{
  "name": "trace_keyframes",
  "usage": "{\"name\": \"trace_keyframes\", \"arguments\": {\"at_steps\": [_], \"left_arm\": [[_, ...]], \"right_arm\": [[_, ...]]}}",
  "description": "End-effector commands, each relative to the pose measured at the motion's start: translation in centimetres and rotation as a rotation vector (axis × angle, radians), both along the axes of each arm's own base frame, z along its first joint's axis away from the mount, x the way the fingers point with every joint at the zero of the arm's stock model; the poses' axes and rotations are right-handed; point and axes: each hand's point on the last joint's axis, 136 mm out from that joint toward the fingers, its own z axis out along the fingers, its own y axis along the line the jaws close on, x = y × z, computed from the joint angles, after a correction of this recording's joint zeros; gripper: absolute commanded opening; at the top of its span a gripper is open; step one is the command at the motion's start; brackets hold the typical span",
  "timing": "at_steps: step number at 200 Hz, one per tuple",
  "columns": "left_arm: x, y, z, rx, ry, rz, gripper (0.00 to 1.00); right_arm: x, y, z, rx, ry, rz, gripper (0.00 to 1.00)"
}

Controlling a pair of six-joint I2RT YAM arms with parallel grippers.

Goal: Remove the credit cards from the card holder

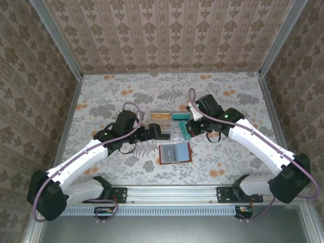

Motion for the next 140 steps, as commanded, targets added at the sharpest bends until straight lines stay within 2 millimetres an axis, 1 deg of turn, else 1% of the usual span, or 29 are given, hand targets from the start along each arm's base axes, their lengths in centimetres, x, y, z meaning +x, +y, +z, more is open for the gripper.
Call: {"name": "trace_keyframes", "arguments": {"at_steps": [1,19,36,43,45,48,77,103,128,131,140], "left_arm": [[0.1,1.0,1.2,0.0,-0.019,-0.013,1.0],[0.4,1.5,1.4,-0.007,-0.021,-0.011,1.0],[0.7,1.9,1.5,-0.01,-0.023,-0.006,1.0],[0.9,2.2,1.5,-0.009,-0.021,0.0,1.0],[1.0,2.2,1.5,-0.01,-0.022,0.0,1.0],[1.1,2.3,1.6,-0.011,-0.024,0.002,1.0],[1.7,2.9,2.1,-0.013,-0.035,0.014,1.0],[2.2,3.4,2.3,-0.013,-0.034,0.015,1.0],[2.2,3.4,2.3,-0.013,-0.026,-0.001,1.0],[2.8,4.1,2.4,-0.013,-0.026,0.022,1.0],[3.0,4.3,2.4,-0.018,-0.025,0.026,1.0]], "right_arm": [[0.8,-0.4,0.9,-0.14,-0.129,0.171,0.0],[1.5,0.4,1.6,-0.186,-0.231,0.304,0.0],[2.4,0.6,2.0,-0.252,-0.302,0.399,0.0],[2.8,0.6,2.5,-0.277,-0.33,0.424,0.0],[3.1,0.7,1.9,-0.292,-0.318,0.435,0.0],[3.4,0.7,1.7,-0.31,-0.321,0.447,0.0],[5.3,1.2,1.3,-0.446,-0.396,0.571,0.0],[6.0,1.8,0.8,-0.547,-0.46,0.699,0.0],[6.7,1.5,0.0,-0.648,-0.492,0.794,0.0],[6.8,1.4,-0.1,-0.659,-0.494,0.801,0.0],[6.9,1.3,-0.5,-0.685,-0.499,0.832,0.0]]}}
